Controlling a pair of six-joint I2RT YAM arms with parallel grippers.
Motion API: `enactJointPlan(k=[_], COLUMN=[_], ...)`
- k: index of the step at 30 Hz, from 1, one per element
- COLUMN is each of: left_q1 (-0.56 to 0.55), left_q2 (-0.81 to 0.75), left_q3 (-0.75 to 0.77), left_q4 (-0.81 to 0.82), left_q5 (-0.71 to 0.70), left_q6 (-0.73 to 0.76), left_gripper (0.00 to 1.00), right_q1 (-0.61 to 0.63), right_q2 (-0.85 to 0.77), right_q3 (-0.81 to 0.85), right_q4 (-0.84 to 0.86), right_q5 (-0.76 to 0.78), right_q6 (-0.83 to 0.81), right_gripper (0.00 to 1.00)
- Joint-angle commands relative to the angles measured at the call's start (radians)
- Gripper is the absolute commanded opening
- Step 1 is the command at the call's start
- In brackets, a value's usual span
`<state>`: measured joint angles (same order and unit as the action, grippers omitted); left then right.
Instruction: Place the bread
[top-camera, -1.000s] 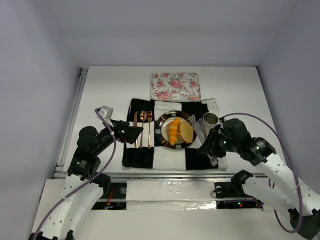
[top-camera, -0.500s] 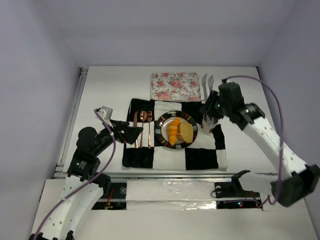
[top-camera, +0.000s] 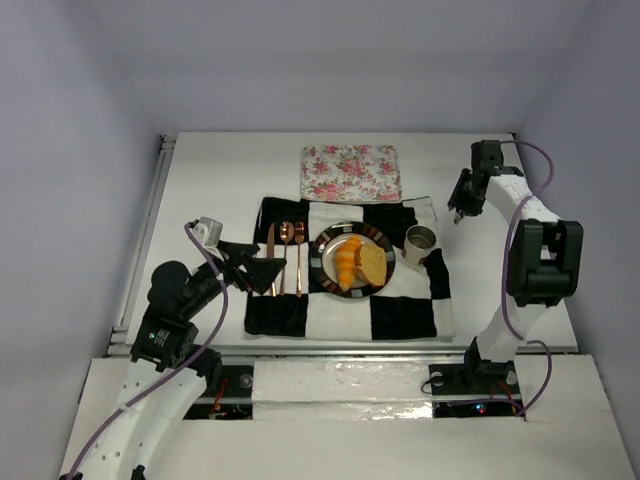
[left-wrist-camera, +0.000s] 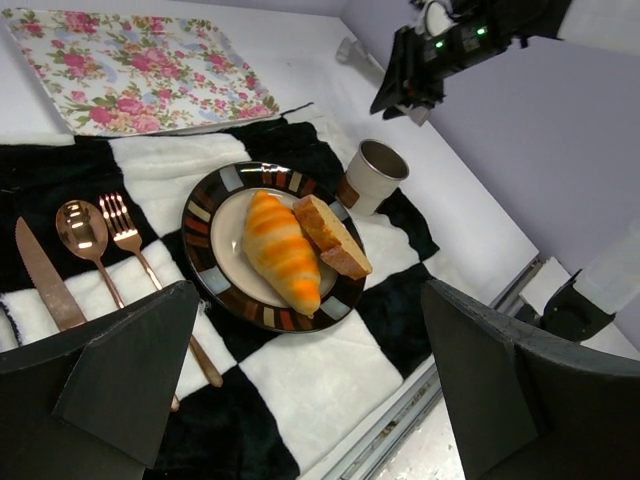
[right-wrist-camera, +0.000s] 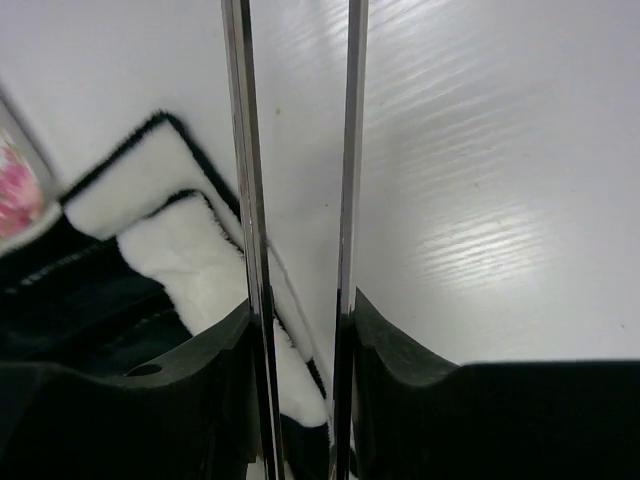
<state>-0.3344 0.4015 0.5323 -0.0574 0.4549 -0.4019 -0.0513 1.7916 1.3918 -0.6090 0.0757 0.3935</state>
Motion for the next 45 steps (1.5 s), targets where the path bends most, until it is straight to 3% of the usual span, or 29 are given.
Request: enactJointPlan(k=[1, 8, 16, 21, 26, 29, 31, 33, 39, 45], left_q1=[-0.015, -0.025, -0.025, -0.025, -0.025, -0.025, -0.025, -0.025, -0.025, -0.025], left_q2=[-0.015, -0.02, -0.007, 0.002, 0.008, 0.0, -0.007, -0.007, -0.001, -0.001], left_q3=[0.0, 0.0, 0.0, 0.001, 0.008, 0.014, 0.014, 0.015, 0.011, 0.003], left_q4=[0.034, 0.033, 0.031, 0.028, 0.022, 0.022, 0.022, 0.014, 0.021, 0.024], left_q5=[0.002, -0.008, -0.009, -0.013, -0.028, -0.042, -0.062, -0.09, -0.117, -0.13], left_q6=[0.003, 0.003, 0.005, 0.006, 0.006, 0.006, 0.005, 0.0, -0.005, -0.005], left_gripper=[0.95, 0.95, 0.95, 0.95, 0.96, 0.99, 0.99, 0.99, 0.99, 0.98], right_q1=[0.004, -0.027, -0.027, -0.027, -0.027, -0.018, 0.016, 0.05, 0.372, 0.634], right_q2=[0.017, 0.129, 0.17, 0.07, -0.147, -0.354, -0.463, -0.619, -0.856, -0.916], right_q3=[0.024, -0.002, 0.042, 0.087, 0.021, -0.094, -0.201, -0.281, -0.444, -0.528], right_q4=[0.079, 0.087, 0.062, 0.055, 0.11, 0.19, 0.231, 0.323, 0.316, 0.281], right_q5=[-0.019, 0.038, 0.064, 0.073, 0.016, -0.121, -0.232, -0.374, -0.364, -0.222], right_q6=[-0.162, -0.205, -0.188, -0.112, 0.002, 0.091, 0.128, 0.165, 0.173, 0.229], right_gripper=[0.39, 0.48, 0.73, 0.94, 0.98, 0.9, 0.54, 0.0, 0.0, 0.0])
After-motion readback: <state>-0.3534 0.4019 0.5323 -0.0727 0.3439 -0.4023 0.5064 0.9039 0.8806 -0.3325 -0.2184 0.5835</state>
